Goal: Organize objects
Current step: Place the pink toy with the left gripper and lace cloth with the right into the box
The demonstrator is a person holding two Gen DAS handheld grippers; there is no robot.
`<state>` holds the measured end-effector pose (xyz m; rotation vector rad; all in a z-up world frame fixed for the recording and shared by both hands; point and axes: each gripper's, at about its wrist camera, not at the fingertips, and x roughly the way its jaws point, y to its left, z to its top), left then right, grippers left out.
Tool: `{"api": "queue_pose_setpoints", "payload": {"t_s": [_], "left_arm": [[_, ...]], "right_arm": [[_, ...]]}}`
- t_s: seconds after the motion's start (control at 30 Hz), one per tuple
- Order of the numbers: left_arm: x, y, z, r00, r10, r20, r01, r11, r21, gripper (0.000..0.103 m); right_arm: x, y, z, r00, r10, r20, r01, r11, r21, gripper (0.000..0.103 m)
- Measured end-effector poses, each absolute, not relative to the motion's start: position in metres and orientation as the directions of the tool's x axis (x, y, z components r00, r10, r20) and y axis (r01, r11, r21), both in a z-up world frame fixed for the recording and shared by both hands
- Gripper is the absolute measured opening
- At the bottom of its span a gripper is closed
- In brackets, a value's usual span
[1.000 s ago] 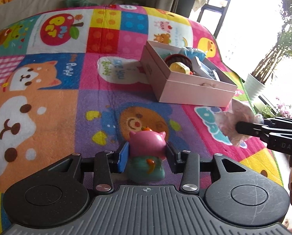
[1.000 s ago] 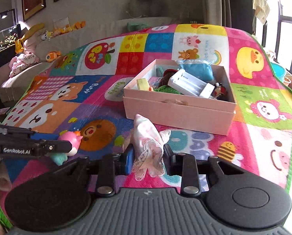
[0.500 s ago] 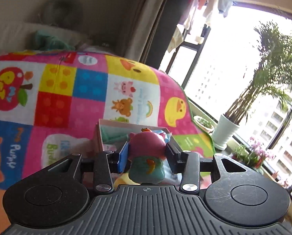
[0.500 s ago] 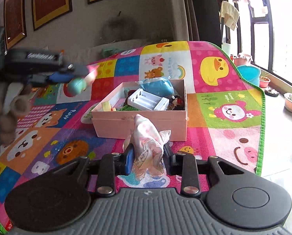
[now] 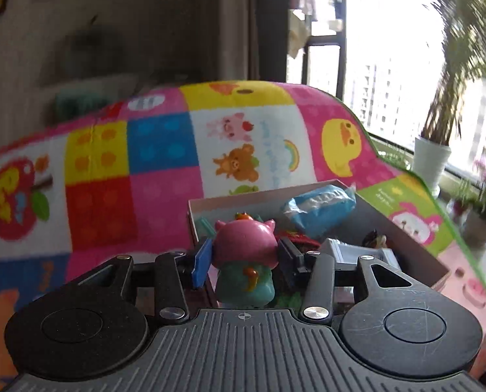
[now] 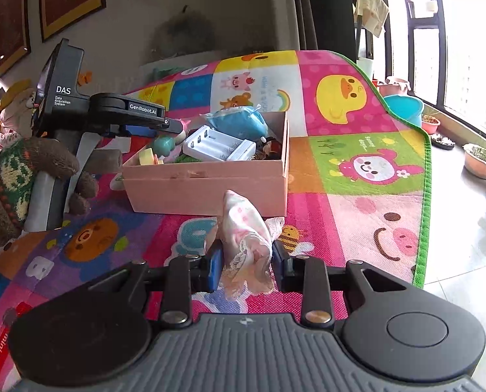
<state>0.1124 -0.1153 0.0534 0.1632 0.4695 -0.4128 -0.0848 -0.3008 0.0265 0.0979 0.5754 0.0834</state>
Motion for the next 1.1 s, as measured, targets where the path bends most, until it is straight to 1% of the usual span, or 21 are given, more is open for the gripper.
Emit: {"api": "queue_pose_setpoints", "payload": {"t_s": [0.03,0.07,0.2,0.23,0.27,0.33,0.4,0.5,0.57,0.73,0.8,0.87,0.97,1.03,1.1], "left_arm": [[0.108,-0.119,0.053,0.809,-0.357,-0.468,0.448,0.889,0.097,0.049],[0.105,-0.121,0.054,0.795,-0.38,-0.472,0.476,0.874,0.097,0.049],[0.106,-0.112,0.054,0.721,-0.47,-0.51,0.527,0.849,-0.037,0.048],[0.107,-0.111,0.052,0.691,-0.486,-0.535,0.542,0.838,-0.061,0.047],[0.107,-0.111,0.051,0.678,-0.484,-0.554,0.548,0.835,-0.059,0.047],[0.104,-0.111,0.049,0.687,-0.469,-0.555,0.55,0.835,-0.026,0.047],[0.101,-0.1,0.053,0.71,-0.485,-0.51,0.527,0.847,-0.071,0.047],[0.104,-0.072,0.061,0.748,-0.506,-0.429,0.459,0.862,-0.218,0.047],[0.103,-0.049,0.063,0.774,-0.499,-0.389,0.399,0.862,-0.312,0.046],[0.085,-0.005,0.045,0.807,-0.485,-0.337,0.316,0.837,-0.447,0.046],[0.079,0.006,0.032,0.81,-0.488,-0.326,0.298,0.82,-0.488,0.046],[0.077,0.015,0.02,0.809,-0.491,-0.322,0.28,0.805,-0.523,0.046],[0.082,0.027,0.006,0.804,-0.493,-0.332,0.247,0.785,-0.568,0.046],[0.083,0.036,0.001,0.814,-0.484,-0.321,0.229,0.776,-0.588,0.046],[0.083,0.044,-0.002,0.82,-0.478,-0.316,0.214,0.766,-0.606,0.046]], "right_arm": [[-0.084,-0.299,0.027,0.835,0.105,-0.54,-0.057,0.993,0.106,0.03],[-0.083,-0.297,0.027,0.834,0.104,-0.541,-0.061,0.993,0.096,0.03],[-0.079,-0.291,0.031,0.832,0.097,-0.546,-0.07,0.995,0.071,0.03],[-0.078,-0.289,0.032,0.831,0.095,-0.548,-0.071,0.995,0.065,0.03],[-0.078,-0.288,0.033,0.831,0.093,-0.549,-0.072,0.996,0.06,0.03],[-0.076,-0.286,0.033,0.827,0.087,-0.556,-0.073,0.996,0.048,0.03],[-0.074,-0.284,0.034,0.824,0.081,-0.561,-0.073,0.997,0.037,0.03],[-0.072,-0.282,0.036,0.821,0.081,-0.565,-0.073,0.997,0.036,0.03],[-0.07,-0.28,0.039,0.819,0.079,-0.569,-0.075,0.997,0.031,0.03],[-0.048,-0.274,0.074,0.842,0.096,-0.53,-0.111,0.994,0.004,0.03],[-0.022,-0.268,0.099,0.854,0.129,-0.505,-0.144,0.99,0.008,0.03],[0.016,-0.261,0.122,0.842,0.177,-0.51,-0.176,0.983,0.05,0.03],[0.088,-0.247,0.14,0.79,0.223,-0.571,-0.178,0.975,0.134,0.03],[0.134,-0.235,0.137,0.749,0.233,-0.62,-0.158,0.972,0.175,0.03],[0.177,-0.223,0.123,0.707,0.2,-0.678,-0.106,0.978,0.179,0.03]]}}
